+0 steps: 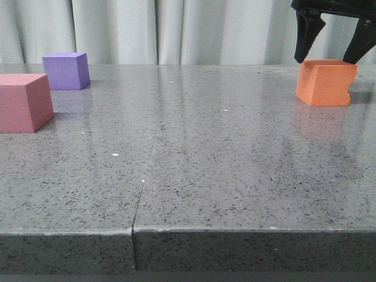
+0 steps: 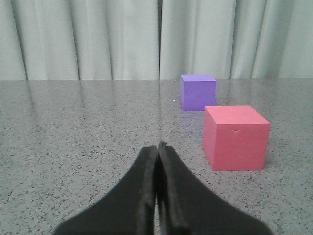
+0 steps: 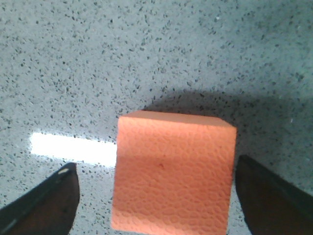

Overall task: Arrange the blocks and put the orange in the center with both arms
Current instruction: 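Lower the open right gripper over the orange cube and close on it, then lift the orange cube and carry it toward the table's middle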

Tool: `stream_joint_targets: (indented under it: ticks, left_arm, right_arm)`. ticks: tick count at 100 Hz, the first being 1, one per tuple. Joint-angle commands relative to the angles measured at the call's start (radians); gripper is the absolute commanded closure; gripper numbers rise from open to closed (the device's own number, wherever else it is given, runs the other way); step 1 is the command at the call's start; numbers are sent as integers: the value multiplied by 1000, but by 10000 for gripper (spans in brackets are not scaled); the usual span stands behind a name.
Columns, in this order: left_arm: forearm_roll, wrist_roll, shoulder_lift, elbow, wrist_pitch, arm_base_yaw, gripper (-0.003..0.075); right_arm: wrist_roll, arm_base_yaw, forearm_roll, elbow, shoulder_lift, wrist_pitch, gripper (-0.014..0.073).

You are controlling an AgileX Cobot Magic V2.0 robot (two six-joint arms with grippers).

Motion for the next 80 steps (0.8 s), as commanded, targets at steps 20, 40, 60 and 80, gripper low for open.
stream_joint_targets:
  ticks: [20, 40, 60, 80]
  left_arm:
    - [-2, -9, -34, 48, -74, 0, 741]
    - [-2, -9, -34, 48, -74, 0, 741]
    - [-2, -9, -34, 48, -74, 0, 741]
    - [-2, -9, -34, 48, -74, 0, 741]
  right_arm:
    - [-12, 1, 1, -32, 0, 21, -43]
    - [-11, 1, 1, -32, 2, 23, 70]
    - [-11, 1, 2, -33, 2, 13, 225]
    - [-11, 1, 18, -45, 2, 38, 231]
